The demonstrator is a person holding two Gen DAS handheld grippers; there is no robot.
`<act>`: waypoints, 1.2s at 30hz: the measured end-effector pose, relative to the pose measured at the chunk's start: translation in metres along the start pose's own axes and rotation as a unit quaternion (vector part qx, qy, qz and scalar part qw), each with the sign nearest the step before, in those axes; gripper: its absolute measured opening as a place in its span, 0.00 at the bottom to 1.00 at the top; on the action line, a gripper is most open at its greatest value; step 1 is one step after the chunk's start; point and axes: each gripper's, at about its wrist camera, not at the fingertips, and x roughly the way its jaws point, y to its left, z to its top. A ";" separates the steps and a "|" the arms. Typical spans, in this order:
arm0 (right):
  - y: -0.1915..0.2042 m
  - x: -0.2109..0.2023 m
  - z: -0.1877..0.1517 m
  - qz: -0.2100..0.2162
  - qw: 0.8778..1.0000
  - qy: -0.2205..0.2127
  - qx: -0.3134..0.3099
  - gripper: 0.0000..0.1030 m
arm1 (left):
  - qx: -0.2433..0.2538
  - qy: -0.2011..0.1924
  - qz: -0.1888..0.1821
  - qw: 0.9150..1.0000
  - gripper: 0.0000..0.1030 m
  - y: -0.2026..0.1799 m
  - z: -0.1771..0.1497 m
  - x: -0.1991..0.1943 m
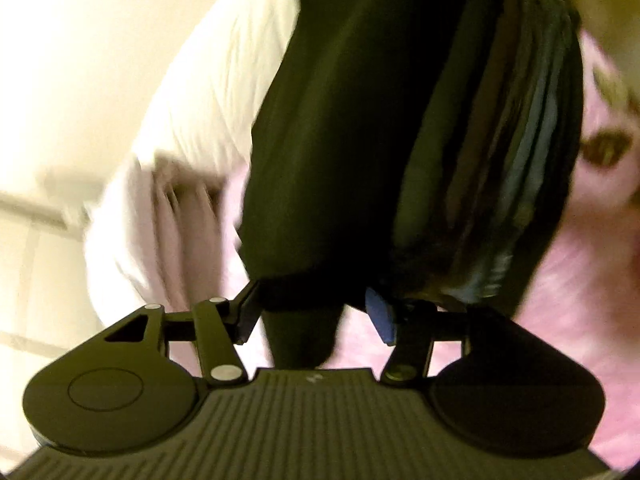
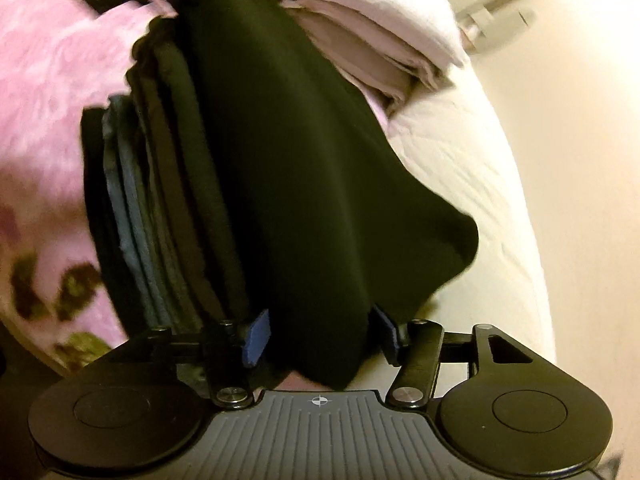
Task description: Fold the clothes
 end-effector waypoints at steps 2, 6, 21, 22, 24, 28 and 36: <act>-0.003 -0.009 0.002 0.007 0.999 0.006 0.045 0.60 | -0.043 0.015 -0.015 0.999 0.51 0.006 -0.026 -0.019; -0.014 -0.034 0.011 0.019 0.986 0.020 0.163 0.62 | -0.126 0.027 -0.052 0.990 0.51 0.019 -0.068 -0.063; 0.021 -0.177 0.009 0.093 0.815 0.019 0.571 0.75 | -0.293 0.007 -0.164 0.942 0.57 0.068 -0.054 -0.151; 0.027 -0.186 0.012 0.093 0.812 0.017 0.577 0.76 | -0.293 0.003 -0.165 0.942 0.57 0.074 -0.060 -0.163; 0.038 -0.198 0.019 0.092 0.805 0.012 0.586 0.76 | -0.292 -0.004 -0.167 0.942 0.57 0.083 -0.071 -0.184; 0.055 -0.219 0.027 0.090 0.794 0.008 0.602 0.77 | -0.293 -0.013 -0.171 0.941 0.58 0.085 -0.081 -0.208; 0.057 -0.229 0.044 0.087 0.798 0.004 0.596 0.79 | -0.327 0.001 -0.170 0.930 0.58 0.084 -0.077 -0.220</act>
